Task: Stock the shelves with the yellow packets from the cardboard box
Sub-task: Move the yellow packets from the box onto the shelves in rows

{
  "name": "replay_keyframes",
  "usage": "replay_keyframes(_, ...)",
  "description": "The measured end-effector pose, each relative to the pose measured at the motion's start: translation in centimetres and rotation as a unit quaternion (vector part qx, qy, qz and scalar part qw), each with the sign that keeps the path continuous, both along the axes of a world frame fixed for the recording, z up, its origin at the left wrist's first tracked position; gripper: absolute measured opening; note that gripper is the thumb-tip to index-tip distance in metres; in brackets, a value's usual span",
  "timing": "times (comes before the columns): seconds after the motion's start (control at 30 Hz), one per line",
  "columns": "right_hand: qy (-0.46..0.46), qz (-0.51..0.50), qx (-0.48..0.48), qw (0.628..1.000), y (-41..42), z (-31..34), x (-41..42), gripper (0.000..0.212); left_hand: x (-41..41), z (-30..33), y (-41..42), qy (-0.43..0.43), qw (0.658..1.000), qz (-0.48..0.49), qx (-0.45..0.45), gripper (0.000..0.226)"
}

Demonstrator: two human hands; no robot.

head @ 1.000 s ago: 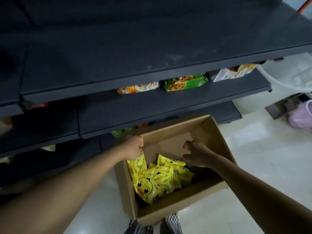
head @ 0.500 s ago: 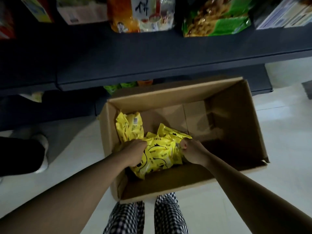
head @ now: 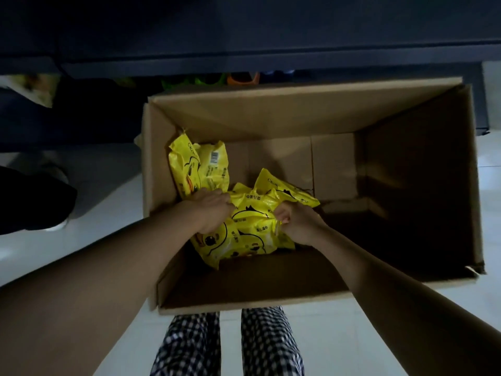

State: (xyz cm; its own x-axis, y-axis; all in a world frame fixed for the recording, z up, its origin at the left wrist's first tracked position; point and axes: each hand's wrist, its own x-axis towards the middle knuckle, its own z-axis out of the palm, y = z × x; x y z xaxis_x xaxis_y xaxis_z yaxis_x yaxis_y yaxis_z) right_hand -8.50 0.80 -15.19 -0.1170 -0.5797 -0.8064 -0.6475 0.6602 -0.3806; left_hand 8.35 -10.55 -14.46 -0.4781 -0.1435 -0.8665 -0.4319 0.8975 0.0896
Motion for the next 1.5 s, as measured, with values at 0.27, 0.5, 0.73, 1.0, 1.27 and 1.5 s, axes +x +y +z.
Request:
replay_keyframes(0.27, 0.009, 0.035, -0.005, 0.999, 0.8, -1.7, 2.0, 0.05, -0.9, 0.6, -1.2, 0.018, 0.999, -0.029, 0.03, 0.024)
replay_keyframes(0.5, 0.079, 0.059, -0.036, 0.994, 0.2, -2.2, 1.2, 0.013, -1.1, 1.7, -2.4, 0.085, 0.991, 0.097, 0.023, 0.025)
replay_keyframes(0.73, 0.117, 0.0, -0.026, 0.993, 2.3, -1.2, -6.0, 0.015, -2.6, 2.3, -2.9, 0.127, 0.965, 0.23, 0.004, 0.016)
replay_keyframes(1.0, 0.083, 0.092, -0.025, 0.992, 1.8, -2.0, -5.1, 0.061, -2.6, 0.0, -1.9, 0.142, 0.933, 0.331, 0.014, 0.03)
replay_keyframes(1.27, 0.008, 0.122, -0.001, 0.992, 1.7, -3.3, -4.2, 0.031, -2.8, -1.2, -2.4, 0.127, 0.901, 0.414, 0.033, 0.027)
replay_keyframes(1.5, 0.004, 0.032, -0.042, 0.999, 2.3, -1.2, -5.2, 0.032, -2.4, 0.7, -1.7, 0.175, 0.879, 0.443, 0.011, 0.009)
